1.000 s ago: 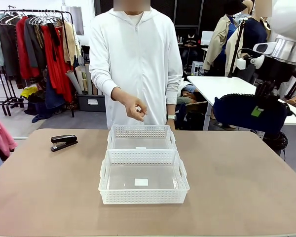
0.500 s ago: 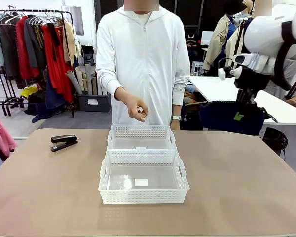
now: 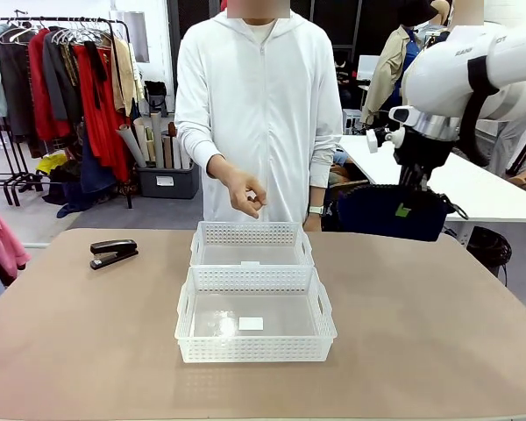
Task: Distribute items into two baskets.
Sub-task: Move the picked Pencil pouch towards the Organizing basket indicated by the person, stopping as directed.
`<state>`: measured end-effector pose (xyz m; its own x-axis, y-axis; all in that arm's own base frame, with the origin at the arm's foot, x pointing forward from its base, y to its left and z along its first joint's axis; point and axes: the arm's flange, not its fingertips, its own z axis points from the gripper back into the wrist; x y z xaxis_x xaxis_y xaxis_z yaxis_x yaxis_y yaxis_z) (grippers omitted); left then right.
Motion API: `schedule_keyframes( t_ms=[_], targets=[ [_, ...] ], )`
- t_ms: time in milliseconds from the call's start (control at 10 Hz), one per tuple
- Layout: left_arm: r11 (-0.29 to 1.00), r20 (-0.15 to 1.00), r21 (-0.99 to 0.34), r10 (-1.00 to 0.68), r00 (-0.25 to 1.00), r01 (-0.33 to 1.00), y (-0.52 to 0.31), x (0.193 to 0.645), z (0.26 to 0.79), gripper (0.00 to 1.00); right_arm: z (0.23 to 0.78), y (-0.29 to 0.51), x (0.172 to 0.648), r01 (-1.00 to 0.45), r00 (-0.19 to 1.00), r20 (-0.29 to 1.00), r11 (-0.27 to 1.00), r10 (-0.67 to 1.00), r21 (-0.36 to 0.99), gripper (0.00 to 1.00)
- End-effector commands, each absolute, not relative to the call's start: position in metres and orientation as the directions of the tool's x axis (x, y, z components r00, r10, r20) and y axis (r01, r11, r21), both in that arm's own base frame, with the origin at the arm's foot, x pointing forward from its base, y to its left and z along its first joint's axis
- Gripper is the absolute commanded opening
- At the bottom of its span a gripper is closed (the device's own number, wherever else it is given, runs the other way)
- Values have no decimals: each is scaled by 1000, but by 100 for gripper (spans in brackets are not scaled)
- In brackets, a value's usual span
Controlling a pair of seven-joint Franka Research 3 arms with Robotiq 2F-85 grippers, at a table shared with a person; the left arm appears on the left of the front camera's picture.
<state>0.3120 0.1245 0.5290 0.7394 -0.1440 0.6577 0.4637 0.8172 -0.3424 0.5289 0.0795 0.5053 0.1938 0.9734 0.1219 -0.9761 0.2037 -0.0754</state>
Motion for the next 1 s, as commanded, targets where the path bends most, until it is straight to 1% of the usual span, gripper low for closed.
schedule_keyframes(
  t_ms=[0, 900],
  targets=[
    [816, 659, -343, -144, 738, 465, 125, 312, 529, 100, 502, 95, 542, -970, 212, 81, 220, 974, -107, 0],
    [816, 659, -343, -144, 738, 465, 125, 312, 529, 100, 476, 140, 573, -984, 120, 57, 126, 991, -125, 0]
  ],
)
